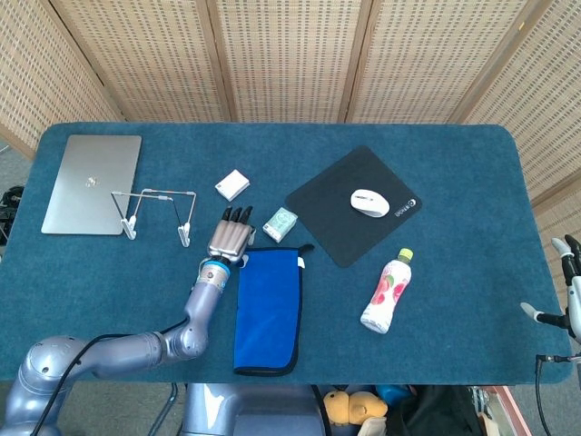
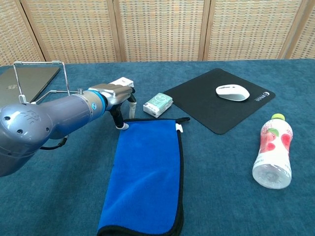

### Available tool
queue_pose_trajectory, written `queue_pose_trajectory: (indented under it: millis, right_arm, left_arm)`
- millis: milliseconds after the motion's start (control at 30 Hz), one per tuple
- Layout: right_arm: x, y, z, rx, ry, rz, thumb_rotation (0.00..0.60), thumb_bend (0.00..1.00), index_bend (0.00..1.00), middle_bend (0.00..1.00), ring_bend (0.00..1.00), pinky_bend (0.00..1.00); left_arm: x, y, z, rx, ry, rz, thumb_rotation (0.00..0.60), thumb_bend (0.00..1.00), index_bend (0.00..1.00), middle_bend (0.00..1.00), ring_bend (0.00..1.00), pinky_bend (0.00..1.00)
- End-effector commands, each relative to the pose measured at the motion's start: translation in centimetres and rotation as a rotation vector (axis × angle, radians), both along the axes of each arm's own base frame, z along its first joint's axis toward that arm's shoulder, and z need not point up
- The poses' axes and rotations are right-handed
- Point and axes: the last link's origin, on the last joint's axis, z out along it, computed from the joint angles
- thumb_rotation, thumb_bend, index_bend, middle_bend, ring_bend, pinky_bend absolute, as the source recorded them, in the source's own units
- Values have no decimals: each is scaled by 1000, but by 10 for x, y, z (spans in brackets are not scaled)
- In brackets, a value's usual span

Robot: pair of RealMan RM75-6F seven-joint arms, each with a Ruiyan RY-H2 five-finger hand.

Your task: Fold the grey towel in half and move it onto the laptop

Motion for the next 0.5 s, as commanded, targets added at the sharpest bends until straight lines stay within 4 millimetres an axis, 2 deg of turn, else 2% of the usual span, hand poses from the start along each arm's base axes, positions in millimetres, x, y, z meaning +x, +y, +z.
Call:
queue_pose_trajectory:
  millis: [33, 500]
  right_arm:
    - [0, 0, 0, -1, 0, -1, 600, 0, 0, 0, 0, 0]
    - [0, 0, 1, 0, -3, 2, 600, 0, 0, 0, 0, 0]
  left_arm:
    - [0, 0, -2, -6, 3, 3, 600, 318, 456, 0, 0, 0]
    - [-3, -2, -9, -30, 9, 26, 600, 324, 462, 0, 0, 0]
